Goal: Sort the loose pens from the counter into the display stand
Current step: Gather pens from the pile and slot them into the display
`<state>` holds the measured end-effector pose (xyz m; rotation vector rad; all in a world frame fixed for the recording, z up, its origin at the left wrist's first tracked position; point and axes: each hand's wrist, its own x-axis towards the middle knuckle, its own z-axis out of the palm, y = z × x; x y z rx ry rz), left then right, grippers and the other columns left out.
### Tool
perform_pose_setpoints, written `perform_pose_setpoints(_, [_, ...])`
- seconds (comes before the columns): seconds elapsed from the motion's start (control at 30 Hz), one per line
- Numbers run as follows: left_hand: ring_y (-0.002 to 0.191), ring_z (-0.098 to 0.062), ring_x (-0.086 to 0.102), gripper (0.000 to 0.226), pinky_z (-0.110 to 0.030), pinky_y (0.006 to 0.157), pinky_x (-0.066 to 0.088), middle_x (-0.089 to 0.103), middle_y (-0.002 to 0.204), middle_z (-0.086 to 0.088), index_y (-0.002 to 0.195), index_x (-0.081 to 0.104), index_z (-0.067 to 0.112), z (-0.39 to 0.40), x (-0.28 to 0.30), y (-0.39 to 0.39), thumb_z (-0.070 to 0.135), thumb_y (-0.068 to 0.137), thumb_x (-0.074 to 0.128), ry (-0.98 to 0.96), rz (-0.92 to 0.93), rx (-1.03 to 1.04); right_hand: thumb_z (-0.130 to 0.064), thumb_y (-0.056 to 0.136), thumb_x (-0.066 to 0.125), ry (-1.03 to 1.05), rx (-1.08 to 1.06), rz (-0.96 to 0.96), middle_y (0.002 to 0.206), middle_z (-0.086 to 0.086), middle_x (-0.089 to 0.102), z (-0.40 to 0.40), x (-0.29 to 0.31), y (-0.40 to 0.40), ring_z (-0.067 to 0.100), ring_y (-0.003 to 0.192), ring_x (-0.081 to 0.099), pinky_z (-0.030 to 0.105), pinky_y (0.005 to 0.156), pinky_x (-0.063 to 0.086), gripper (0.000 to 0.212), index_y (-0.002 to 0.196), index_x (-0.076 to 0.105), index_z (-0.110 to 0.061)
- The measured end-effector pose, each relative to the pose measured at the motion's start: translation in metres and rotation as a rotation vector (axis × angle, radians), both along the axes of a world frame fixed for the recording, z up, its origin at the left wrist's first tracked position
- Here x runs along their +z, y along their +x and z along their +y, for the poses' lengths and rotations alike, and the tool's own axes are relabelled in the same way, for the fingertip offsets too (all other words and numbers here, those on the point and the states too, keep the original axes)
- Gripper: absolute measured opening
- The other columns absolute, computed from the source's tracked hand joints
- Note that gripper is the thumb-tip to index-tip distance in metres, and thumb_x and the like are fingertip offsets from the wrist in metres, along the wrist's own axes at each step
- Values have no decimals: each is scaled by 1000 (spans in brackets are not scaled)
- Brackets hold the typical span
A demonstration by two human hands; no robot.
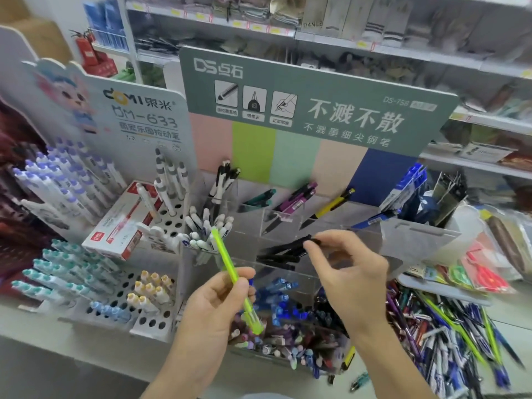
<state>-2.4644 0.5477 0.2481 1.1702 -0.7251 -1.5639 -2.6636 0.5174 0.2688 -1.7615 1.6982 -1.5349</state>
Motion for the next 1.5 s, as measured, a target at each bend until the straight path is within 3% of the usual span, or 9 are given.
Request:
perform_pose_setpoints(0.17, [75,-14,62,56,-24,67,52,67,79,1,89,77,26,-2,-4,-1,59,47,93,-70,-10,42,-18,92,74,15,28,105,97,-6,65,7,-23,11,8,85,64,21,73,52,8,99,76,-14])
perform_pose_setpoints(0.37, [69,-24,68,70,-21,53,54,71,80,-14,83,77,15,1,-12,-9,53,29,99,5,51,94,-36,87,76,457,416,-382,91,-5,70,58,-30,39,20,77,70,37,69,60,22,106,65,-39])
perform_pose_setpoints(0.6, [64,-21,65,37,-36,62,56,72,81,-17,105,65,5,13,-32,18,29,78,70,79,-236,214,-22,86,69,326,215,-536,93,4,68,58,-36,40,25,77,73,30,70,60,17,95,76,-35])
perform_pose_setpoints(0.7, [74,-16,65,24,-28,70,55,70,89,-4,104,63,20,14,-41,42,11,85,74,14,-486,241,-18,89,69,294,195,-506,92,0,71,51,-32,46,22,80,75,28,73,60,15,98,74,-28])
perform_pose_setpoints(0.87, [90,-1,61,48,-8,74,47,62,100,18,119,57,31,1,-59,53,12,81,79,-260,-957,53,-6,86,79,218,230,-298,91,-12,74,23,-38,78,13,86,74,25,77,59,20,100,68,-16])
perform_pose_setpoints(1.0, [109,-9,57,52,-27,95,48,64,116,7,127,61,17,-14,-75,57,13,79,81,-475,-1141,-22,-7,84,82,142,246,-129,88,-15,74,2,-55,103,5,81,72,17,75,57,16,96,75,-15])
perform_pose_setpoints(1.2, [106,-11,64,48,-15,94,45,67,118,3,125,64,16,-26,-84,56,7,80,79,-500,-1050,-24,-8,88,77,111,248,297,97,-4,69,-8,-80,113,4,82,64,20,77,55,18,105,79,-14])
perform_pose_setpoints(1.33, [98,-11,64,41,-25,86,53,65,111,5,118,67,16,-31,-87,56,15,79,81,-500,-1033,-69,-3,90,73,157,225,222,104,-8,65,9,-77,108,1,90,64,18,81,55,25,112,75,-13])
perform_pose_setpoints(1.5, [91,-4,59,32,-13,80,47,58,102,11,108,64,19,-13,-62,53,15,80,79,-544,-937,7,7,84,75,163,68,100,94,-10,66,47,-70,78,6,84,66,15,73,51,26,96,73,-16])
